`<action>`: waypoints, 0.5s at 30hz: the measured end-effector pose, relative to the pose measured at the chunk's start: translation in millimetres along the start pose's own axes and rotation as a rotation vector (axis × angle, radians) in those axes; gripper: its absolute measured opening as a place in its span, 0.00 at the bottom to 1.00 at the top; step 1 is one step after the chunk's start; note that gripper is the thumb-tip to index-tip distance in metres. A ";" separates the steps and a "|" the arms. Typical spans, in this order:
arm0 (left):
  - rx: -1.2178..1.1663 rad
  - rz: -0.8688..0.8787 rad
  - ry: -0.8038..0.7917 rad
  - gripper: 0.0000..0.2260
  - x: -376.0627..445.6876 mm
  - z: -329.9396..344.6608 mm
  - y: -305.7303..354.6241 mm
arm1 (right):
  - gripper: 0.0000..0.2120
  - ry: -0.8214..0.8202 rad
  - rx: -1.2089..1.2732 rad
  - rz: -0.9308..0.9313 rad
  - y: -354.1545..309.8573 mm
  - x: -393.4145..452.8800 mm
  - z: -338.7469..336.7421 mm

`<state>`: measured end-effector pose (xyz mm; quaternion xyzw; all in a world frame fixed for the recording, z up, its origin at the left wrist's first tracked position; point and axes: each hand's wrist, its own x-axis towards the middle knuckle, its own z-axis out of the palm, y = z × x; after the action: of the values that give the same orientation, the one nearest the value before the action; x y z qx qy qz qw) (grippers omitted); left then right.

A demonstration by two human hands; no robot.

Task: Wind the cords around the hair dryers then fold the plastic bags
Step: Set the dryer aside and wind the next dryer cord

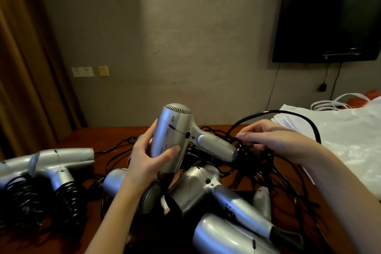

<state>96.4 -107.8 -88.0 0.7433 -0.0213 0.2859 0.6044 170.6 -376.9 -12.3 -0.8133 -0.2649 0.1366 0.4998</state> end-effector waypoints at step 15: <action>-0.054 0.092 0.131 0.51 -2.9 0.8 5.3 | 0.10 -0.098 0.052 -0.030 -16.8 -18.0 2.5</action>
<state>92.3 -110.9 -84.7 0.7048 -0.0234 0.3609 0.6103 149.7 -379.2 0.7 -0.7882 -0.2979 0.1757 0.5091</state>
